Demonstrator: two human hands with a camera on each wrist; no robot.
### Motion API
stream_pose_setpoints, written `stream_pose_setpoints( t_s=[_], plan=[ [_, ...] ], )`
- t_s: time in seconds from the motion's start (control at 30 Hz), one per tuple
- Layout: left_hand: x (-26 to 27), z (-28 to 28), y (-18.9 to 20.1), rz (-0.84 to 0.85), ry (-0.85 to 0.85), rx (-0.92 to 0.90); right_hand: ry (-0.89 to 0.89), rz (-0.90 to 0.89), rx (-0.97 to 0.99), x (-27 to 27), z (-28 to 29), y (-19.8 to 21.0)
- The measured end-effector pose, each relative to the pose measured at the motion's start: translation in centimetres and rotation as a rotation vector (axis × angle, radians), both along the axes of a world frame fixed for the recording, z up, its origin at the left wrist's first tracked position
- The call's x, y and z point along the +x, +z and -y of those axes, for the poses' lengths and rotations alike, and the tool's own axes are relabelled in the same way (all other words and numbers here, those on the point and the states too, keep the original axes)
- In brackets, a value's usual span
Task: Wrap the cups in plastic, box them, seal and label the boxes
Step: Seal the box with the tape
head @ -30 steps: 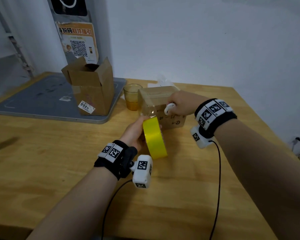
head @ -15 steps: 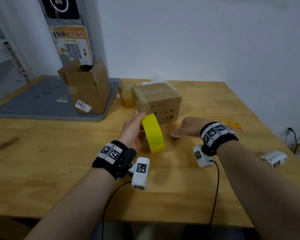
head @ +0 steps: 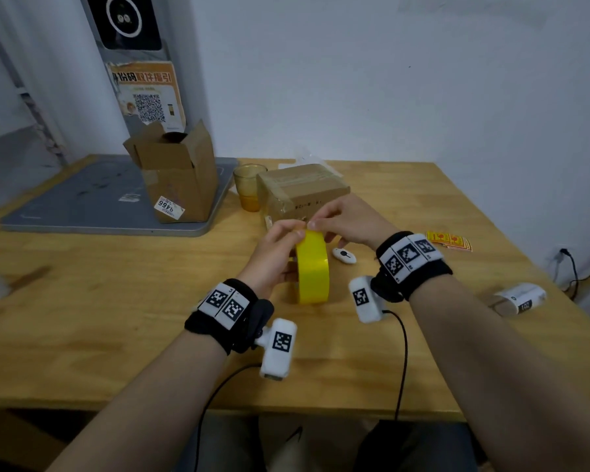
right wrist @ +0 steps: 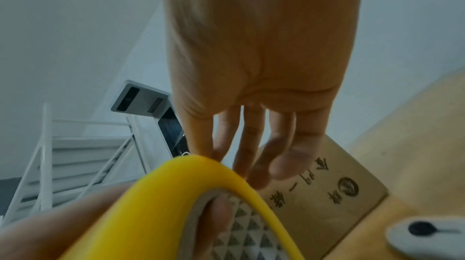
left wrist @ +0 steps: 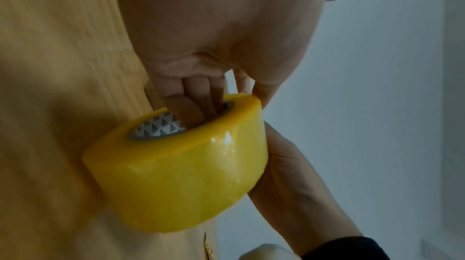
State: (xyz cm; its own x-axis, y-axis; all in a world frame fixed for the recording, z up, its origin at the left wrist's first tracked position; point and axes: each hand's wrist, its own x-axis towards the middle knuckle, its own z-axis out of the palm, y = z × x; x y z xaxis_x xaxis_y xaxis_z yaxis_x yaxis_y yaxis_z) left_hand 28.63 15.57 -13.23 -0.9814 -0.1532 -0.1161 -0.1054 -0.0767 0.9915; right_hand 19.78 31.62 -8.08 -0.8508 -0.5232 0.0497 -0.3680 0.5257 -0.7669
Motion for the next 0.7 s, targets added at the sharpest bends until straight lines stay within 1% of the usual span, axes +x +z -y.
stream_pose_setpoints(
  t_s=[0.07, 0.13, 0.23, 0.33, 0.43, 0.53, 0.7],
  plan=[
    [0.0, 0.0, -0.1, 0.011, 0.000, -0.003, -0.034, 0.010, -0.100, 0.4, 0.0, -0.8],
    [-0.1, -0.4, 0.0, 0.031, 0.007, -0.002, -0.028, 0.026, -0.183, 1.0, 0.0, -1.1],
    [-0.4, -1.1, 0.7, 0.092, 0.020, 0.029, -0.031, 0.027, -0.252, 1.4, 0.2, -1.3],
    [-0.7, -1.4, 0.9, 0.116, 0.064, 0.046, -0.053, -0.004, -0.238, 1.5, -0.1, -1.3],
    [-1.1, -1.4, 0.5, 0.117, 0.055, 0.073, -0.021, -0.050, -0.232, 1.7, -0.7, -1.3],
    [-1.4, -1.4, 0.1, 0.143, 0.070, 0.059, 0.019, -0.105, -0.240, 1.8, -1.2, -1.5],
    [-1.2, -1.5, 0.1, 0.123, 0.109, 0.097, 0.085, -0.197, -0.227, 1.8, -1.7, -1.8]
  ],
)
